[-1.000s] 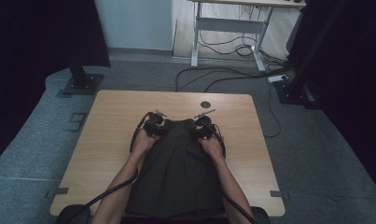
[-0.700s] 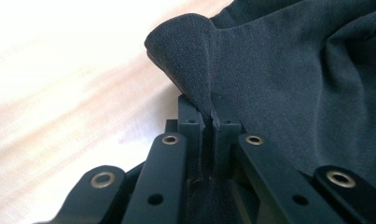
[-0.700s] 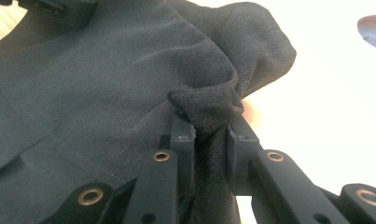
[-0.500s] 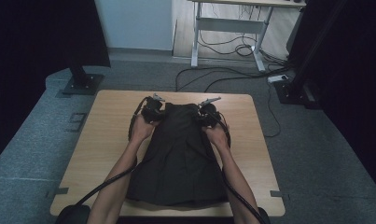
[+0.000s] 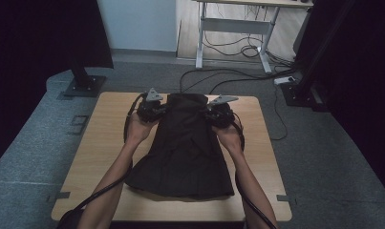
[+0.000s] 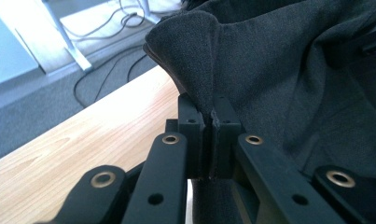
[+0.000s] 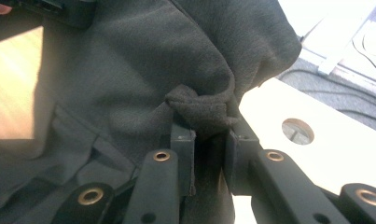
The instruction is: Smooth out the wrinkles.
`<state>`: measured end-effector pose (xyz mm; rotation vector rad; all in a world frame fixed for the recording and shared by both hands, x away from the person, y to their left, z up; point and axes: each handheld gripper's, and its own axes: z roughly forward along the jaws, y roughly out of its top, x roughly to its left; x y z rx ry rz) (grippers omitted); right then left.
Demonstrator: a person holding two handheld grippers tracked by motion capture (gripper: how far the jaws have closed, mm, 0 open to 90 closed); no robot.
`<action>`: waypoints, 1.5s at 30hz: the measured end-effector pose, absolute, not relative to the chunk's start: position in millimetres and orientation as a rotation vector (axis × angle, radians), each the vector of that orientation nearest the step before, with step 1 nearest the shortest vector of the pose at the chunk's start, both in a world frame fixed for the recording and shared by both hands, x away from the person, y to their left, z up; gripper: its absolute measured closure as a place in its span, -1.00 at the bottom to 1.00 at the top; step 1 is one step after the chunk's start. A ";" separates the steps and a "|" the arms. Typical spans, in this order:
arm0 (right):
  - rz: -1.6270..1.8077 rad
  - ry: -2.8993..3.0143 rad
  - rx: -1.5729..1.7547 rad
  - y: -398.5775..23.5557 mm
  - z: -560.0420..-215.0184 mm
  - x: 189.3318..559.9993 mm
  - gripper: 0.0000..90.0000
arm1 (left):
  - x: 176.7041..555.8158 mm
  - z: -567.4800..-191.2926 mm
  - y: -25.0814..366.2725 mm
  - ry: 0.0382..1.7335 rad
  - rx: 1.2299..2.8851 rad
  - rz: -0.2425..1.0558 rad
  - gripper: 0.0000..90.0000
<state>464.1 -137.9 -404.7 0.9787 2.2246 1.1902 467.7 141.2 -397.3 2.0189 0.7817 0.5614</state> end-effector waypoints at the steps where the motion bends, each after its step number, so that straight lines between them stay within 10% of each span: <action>1: 1.197 2.223 0.968 -138.8 -405.4 459.4 0.70 | 462.4 -397.8 141.6 0.767 2.022 0.570 0.90; 23: 1.287 2.271 0.821 -145.9 -431.3 360.4 0.69 | 362.4 -429.0 157.7 0.632 2.042 0.562 0.88; 45: 1.148 2.587 0.923 -132.2 -512.6 294.2 0.70 | 305.1 -506.1 171.9 0.623 2.206 0.249 0.87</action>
